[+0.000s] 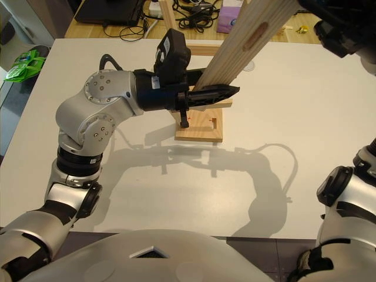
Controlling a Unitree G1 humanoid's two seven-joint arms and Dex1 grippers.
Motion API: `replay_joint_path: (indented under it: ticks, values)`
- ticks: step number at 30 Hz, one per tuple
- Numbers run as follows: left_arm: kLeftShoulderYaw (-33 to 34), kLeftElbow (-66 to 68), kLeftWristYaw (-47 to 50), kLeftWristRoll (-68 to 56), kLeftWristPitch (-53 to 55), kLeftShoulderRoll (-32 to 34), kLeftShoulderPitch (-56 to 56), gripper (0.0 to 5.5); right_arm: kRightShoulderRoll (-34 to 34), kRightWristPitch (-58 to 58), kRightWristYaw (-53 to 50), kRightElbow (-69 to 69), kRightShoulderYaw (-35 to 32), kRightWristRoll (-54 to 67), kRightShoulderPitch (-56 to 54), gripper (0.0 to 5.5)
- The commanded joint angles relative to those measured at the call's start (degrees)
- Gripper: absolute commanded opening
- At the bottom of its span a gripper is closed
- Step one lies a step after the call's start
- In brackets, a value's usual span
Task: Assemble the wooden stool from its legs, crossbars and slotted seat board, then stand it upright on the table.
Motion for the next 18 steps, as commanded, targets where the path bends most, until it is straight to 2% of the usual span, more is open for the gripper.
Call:
replay_joint_path:
  ticks: [1, 6, 14, 15, 18]
  values:
    - [1.6, 0.7, 1.4, 1.2, -1.9, -0.1, -1.7, 1.02, 1.6, -1.4, -1.5, -1.4, -1.3, 0.7, 1.6, 1.40]
    - [4.8, 0.8, 0.3, 0.3, -6.3, -1.1, -3.5, 1.02, 4.1, -4.7, -4.3, -2.1, -3.1, 1.2, 2.5, 1.40]
    - [5.2, -0.6, -5.9, -1.4, -9.7, 0.0, -2.7, 1.02, 8.6, -7.7, -9.0, -4.0, -4.2, 4.1, 4.5, 1.31]
    - [5.7, -0.6, -6.2, -2.1, -9.1, 0.1, -2.9, 1.45, 9.0, -7.8, -9.4, -4.2, -3.8, 4.4, 4.5, 1.29]
    - [4.3, -1.2, -8.3, -1.9, -8.4, 1.7, -2.2, 1.86, 10.0, -8.0, -10.7, -4.9, -2.8, 5.1, 4.6, 1.06]
